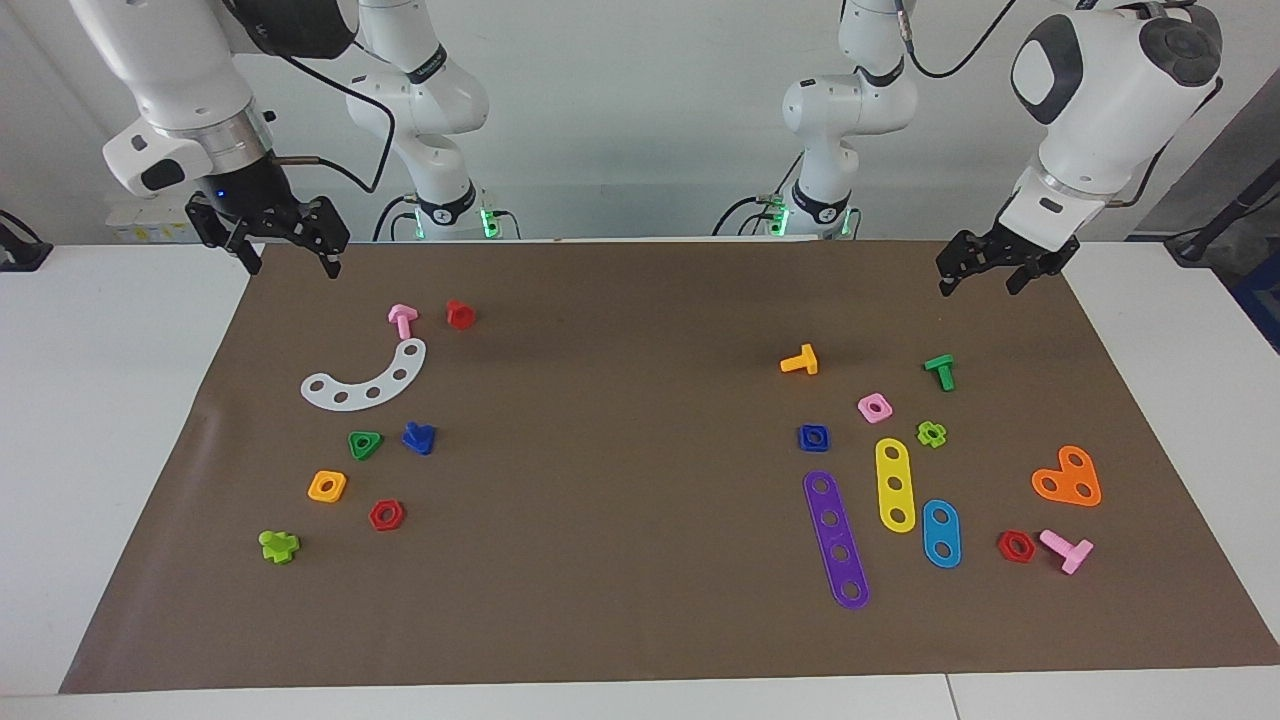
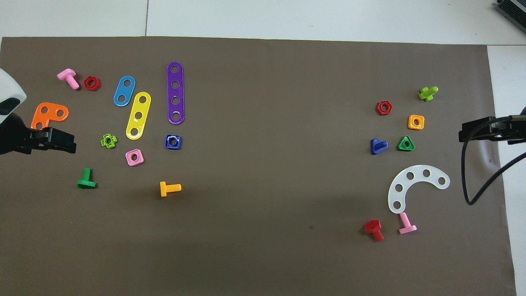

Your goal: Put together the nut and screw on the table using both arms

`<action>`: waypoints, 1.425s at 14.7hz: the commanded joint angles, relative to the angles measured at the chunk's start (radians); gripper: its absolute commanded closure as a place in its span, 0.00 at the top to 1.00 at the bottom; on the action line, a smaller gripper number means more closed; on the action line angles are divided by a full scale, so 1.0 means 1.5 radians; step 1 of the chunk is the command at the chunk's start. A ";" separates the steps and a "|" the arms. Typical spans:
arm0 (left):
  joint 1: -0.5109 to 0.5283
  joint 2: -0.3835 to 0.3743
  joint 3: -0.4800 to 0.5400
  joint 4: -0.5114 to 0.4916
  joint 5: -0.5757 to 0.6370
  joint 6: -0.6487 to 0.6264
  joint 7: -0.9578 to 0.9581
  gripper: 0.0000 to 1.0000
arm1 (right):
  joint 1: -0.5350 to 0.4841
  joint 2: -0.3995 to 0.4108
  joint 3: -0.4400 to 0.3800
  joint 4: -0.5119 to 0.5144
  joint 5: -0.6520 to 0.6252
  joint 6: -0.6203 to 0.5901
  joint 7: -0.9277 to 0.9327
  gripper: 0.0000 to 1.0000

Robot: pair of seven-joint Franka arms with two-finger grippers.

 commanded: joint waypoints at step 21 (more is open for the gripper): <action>0.006 -0.020 -0.001 -0.024 -0.010 0.009 0.007 1.00 | -0.003 0.178 0.056 -0.259 0.018 0.446 -0.070 0.96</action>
